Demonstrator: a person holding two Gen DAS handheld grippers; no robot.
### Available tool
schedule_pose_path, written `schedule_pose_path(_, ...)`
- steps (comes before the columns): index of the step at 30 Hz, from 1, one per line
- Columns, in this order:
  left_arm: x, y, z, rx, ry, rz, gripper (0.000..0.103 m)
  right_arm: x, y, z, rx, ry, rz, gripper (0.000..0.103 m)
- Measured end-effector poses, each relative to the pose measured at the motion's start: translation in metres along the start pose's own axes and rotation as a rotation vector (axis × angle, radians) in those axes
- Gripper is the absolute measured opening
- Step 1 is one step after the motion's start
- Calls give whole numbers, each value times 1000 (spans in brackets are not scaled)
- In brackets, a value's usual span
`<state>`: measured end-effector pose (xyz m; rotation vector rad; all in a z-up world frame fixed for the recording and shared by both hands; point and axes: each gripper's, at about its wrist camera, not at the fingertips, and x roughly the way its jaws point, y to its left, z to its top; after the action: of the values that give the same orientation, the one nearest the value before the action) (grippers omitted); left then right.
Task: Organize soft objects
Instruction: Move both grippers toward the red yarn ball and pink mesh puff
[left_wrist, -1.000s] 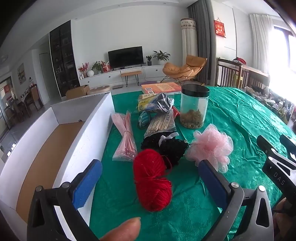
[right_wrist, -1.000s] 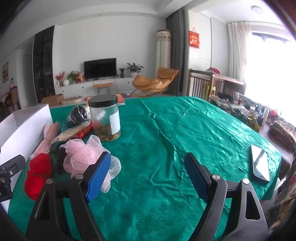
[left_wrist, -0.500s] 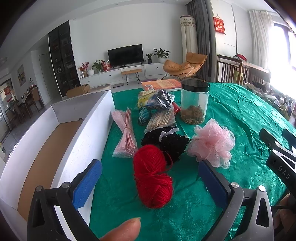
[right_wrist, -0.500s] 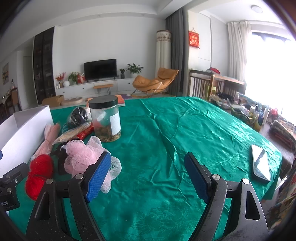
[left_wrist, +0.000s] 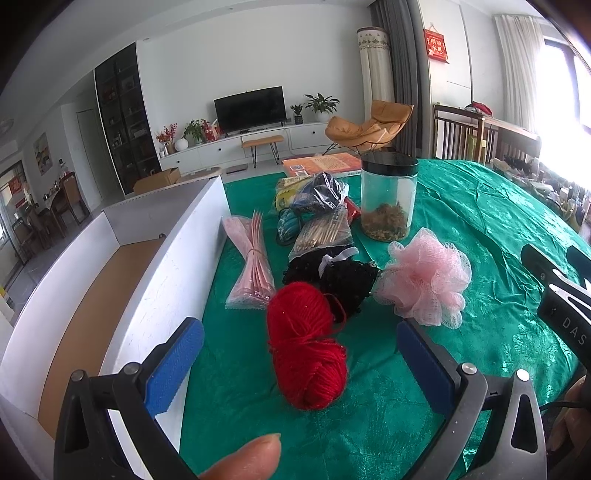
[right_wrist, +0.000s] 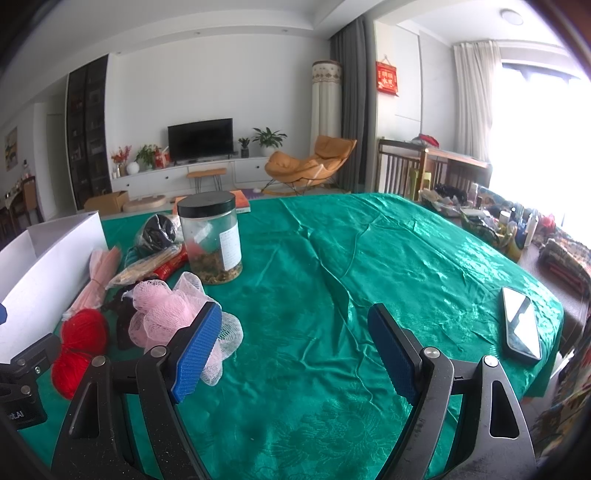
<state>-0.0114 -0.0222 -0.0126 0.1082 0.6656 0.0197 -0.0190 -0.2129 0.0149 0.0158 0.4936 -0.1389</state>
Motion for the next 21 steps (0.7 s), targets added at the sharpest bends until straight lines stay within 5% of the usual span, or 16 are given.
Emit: schedule_pose_path(21,5,-4,-5,8,17,-1,103,0,-1,0,4,0,2,84)
